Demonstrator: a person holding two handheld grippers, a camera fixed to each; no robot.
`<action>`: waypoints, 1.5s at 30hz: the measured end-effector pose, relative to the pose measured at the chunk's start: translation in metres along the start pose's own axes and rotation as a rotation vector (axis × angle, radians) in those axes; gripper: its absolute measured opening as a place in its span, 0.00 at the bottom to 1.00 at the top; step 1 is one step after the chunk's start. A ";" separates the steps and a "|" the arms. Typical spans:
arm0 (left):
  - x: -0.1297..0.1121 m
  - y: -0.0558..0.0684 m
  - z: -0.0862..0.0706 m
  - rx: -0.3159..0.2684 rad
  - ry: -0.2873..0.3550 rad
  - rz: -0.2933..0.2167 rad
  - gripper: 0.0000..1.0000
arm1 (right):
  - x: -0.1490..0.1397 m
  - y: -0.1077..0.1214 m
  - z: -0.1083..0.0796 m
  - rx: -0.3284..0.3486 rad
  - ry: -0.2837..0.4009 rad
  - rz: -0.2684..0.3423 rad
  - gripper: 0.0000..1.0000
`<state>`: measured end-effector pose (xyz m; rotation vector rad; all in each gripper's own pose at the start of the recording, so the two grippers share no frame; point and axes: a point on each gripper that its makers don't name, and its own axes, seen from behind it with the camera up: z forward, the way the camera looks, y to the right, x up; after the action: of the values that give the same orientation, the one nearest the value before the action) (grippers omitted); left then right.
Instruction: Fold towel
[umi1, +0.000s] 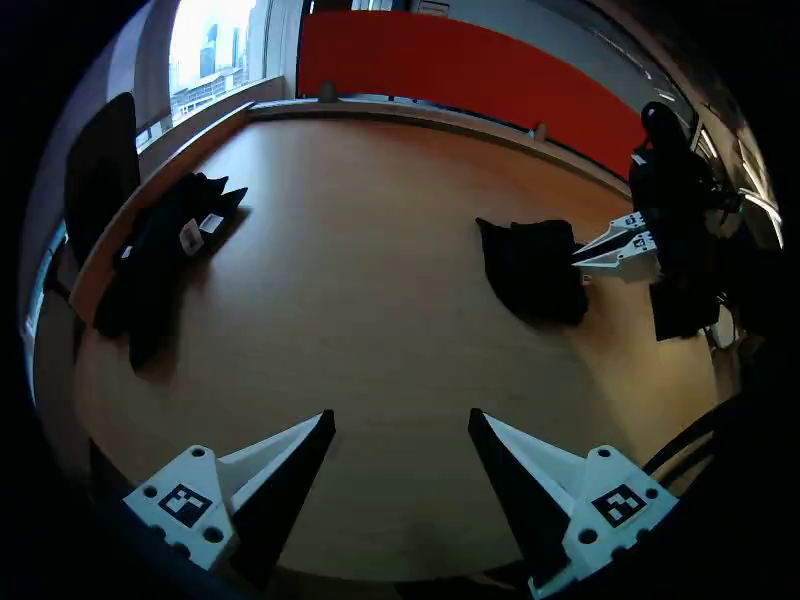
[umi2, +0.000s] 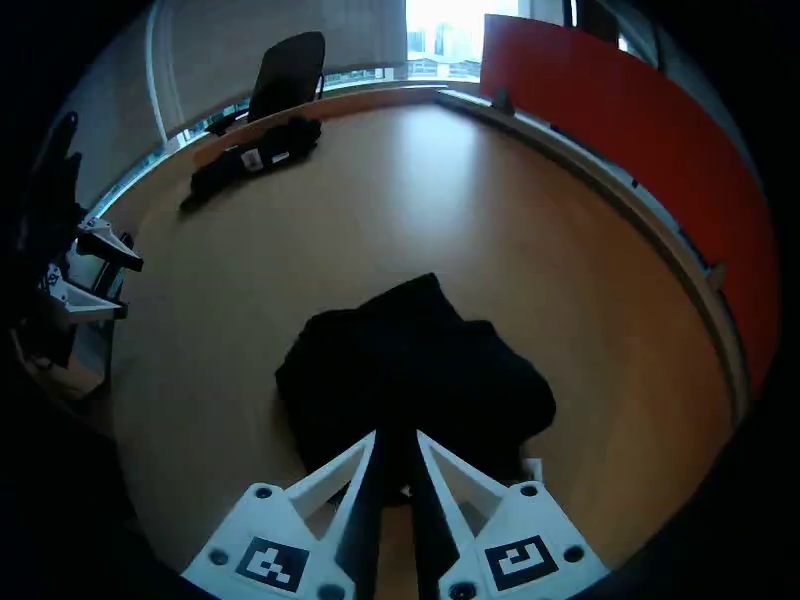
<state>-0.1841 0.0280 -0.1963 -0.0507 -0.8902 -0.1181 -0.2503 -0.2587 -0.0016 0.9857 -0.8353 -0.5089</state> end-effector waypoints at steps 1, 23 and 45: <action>0.000 0.000 0.000 0.000 0.000 0.001 1.00 | 0.001 0.001 0.001 -0.001 0.001 0.001 0.14; 0.001 -0.002 0.002 -0.002 -0.002 0.000 1.00 | 0.037 0.037 0.016 -0.055 0.022 0.005 0.15; 0.002 -0.001 0.002 -0.003 -0.001 0.005 1.00 | 0.048 0.059 0.022 -0.087 0.018 0.006 0.39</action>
<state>-0.1842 0.0267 -0.1934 -0.0557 -0.8911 -0.1143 -0.2394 -0.2760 0.0749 0.9066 -0.7930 -0.5261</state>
